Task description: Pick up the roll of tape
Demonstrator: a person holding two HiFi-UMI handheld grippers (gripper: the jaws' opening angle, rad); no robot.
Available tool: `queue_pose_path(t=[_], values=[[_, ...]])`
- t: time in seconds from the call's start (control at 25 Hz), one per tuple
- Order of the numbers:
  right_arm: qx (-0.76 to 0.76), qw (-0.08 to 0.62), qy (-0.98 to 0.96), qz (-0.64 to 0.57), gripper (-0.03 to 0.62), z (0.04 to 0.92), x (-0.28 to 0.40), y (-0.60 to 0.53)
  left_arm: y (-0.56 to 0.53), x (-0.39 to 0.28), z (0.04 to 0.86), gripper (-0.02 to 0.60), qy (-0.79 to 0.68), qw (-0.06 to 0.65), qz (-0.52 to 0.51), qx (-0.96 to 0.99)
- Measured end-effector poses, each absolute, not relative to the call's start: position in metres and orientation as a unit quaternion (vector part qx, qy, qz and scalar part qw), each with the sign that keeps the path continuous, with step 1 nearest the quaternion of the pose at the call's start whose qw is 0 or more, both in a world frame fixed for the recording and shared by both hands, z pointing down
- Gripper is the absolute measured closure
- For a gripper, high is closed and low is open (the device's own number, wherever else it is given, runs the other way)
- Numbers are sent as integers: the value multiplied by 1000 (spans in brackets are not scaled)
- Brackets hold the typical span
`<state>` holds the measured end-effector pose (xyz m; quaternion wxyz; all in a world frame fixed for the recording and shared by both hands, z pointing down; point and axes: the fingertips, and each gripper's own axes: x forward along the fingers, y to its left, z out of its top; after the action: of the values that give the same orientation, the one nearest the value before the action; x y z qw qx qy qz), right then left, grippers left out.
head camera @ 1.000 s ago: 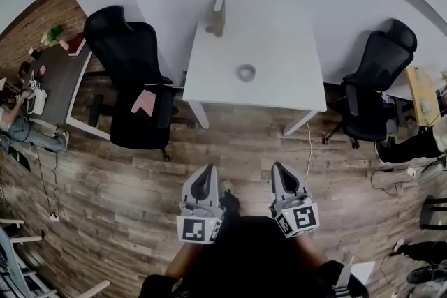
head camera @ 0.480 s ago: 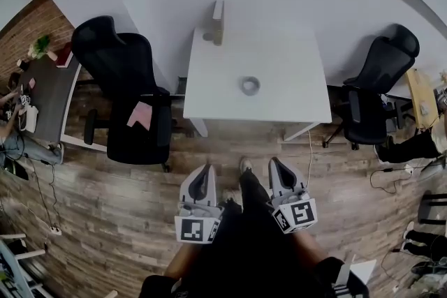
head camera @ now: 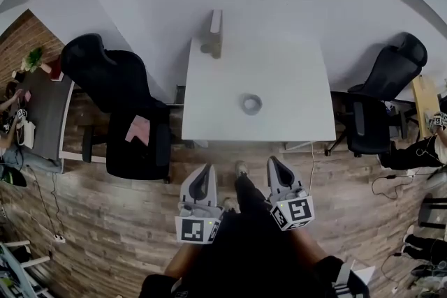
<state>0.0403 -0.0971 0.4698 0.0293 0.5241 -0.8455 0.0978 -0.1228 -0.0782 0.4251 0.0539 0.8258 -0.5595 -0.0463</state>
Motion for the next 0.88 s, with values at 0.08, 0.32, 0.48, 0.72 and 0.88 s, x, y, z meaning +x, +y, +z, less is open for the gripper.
queue_pose_path(t=[0.08, 0.32, 0.48, 0.72, 0.88], values=[[524, 36, -844, 105, 582, 475, 42, -119, -100, -119, 425, 566, -560, 61, -49, 825], [525, 63, -836, 148, 582, 504, 53, -188, -164, -103, 429, 566, -558, 64, -39, 826], [530, 90, -822, 187, 582, 541, 63, -232, -203, -94, 434, 566, -558, 71, -27, 826], [535, 131, -791, 266, 573, 616, 78, -284, -247, -81, 447, 566, -562, 81, -21, 823], [535, 153, -769, 315, 534, 668, 83, -306, -265, -74, 454, 566, -565, 108, -26, 818]])
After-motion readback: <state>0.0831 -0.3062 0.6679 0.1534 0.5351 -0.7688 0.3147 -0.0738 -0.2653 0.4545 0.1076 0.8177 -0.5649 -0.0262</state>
